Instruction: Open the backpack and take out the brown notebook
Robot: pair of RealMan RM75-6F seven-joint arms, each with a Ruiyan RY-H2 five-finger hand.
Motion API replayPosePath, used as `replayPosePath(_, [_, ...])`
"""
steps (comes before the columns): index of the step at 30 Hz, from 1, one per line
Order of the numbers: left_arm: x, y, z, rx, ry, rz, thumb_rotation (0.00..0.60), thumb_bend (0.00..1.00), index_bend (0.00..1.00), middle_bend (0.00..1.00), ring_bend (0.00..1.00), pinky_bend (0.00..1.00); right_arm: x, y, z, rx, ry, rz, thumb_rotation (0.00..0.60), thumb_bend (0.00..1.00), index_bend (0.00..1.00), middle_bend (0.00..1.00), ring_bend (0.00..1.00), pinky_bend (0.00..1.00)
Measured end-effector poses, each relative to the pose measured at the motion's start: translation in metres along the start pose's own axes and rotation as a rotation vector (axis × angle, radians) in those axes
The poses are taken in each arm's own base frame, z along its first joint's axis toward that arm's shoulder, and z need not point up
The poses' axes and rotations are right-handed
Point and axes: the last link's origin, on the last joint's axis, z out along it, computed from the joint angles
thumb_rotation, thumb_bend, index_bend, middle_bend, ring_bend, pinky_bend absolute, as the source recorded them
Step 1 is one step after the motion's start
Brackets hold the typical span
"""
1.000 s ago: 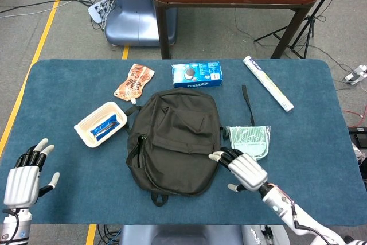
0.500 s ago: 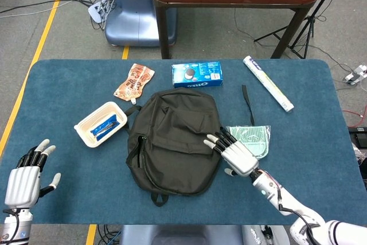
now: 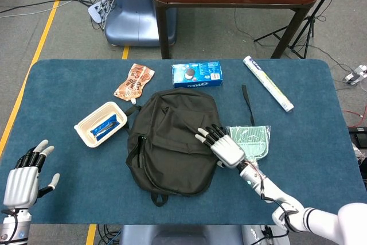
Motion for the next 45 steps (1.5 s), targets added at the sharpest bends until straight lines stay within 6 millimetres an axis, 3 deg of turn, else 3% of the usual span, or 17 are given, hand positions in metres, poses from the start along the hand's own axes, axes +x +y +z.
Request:
replayPosePath(5, [0.001,-0.001,-0.001,0.004,0.001,-0.002,0.600,0.26,0.21,0.12,0.12,0.18,-0.003,-0.010,0.004,0.043,0.017,0.014,0.600,0.01,0.00,0.00,0.00,0.03])
replayPosePath(19, [0.003,0.001,-0.003,-0.005,0.002,-0.010,0.600,0.26,0.21,0.12,0.12,0.18,0.000,-0.039,-0.008,0.186,0.049,0.063,0.600,0.01,0.00,0.04,0.00,0.03])
replayPosePath(37, [0.003,0.004,-0.003,-0.010,-0.001,-0.013,0.600,0.26,0.21,0.12,0.12,0.18,0.012,-0.068,-0.022,0.276,-0.001,0.160,0.600,0.06,0.05,0.16,0.00,0.03])
replayPosePath(40, [0.003,0.004,-0.003,-0.012,-0.004,-0.014,0.600,0.26,0.21,0.12,0.12,0.18,0.012,-0.071,-0.021,0.279,-0.004,0.164,0.600,0.13,0.09,0.17,0.01,0.03])
replayPosePath(45, [0.005,0.004,-0.003,-0.014,0.002,-0.015,0.600,0.26,0.21,0.12,0.12,0.18,0.011,-0.086,-0.009,0.299,0.004,0.169,0.600,0.35,0.19,0.23,0.04,0.03])
